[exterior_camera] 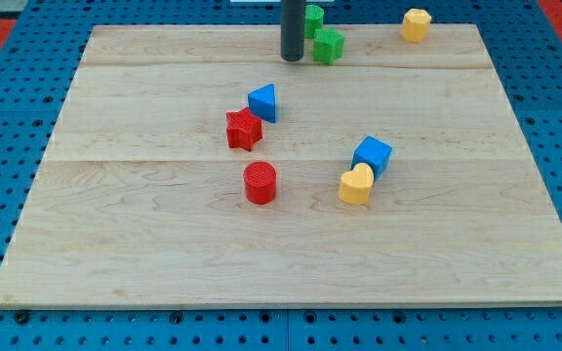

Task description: Move the blue triangle towards the green circle

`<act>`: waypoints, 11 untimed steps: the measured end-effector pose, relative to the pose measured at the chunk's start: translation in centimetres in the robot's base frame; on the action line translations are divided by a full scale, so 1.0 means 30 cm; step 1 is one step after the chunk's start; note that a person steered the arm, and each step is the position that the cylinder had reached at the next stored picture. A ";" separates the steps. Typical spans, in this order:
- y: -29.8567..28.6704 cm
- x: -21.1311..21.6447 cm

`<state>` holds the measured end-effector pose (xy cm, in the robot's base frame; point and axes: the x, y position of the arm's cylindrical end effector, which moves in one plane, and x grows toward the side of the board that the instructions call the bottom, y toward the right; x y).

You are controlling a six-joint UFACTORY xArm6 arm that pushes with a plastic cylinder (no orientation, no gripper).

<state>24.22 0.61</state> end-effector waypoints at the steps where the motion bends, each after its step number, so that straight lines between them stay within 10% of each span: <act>1: -0.005 -0.028; 3: 0.173 0.001; 5: 0.140 0.406; 11: -0.119 0.368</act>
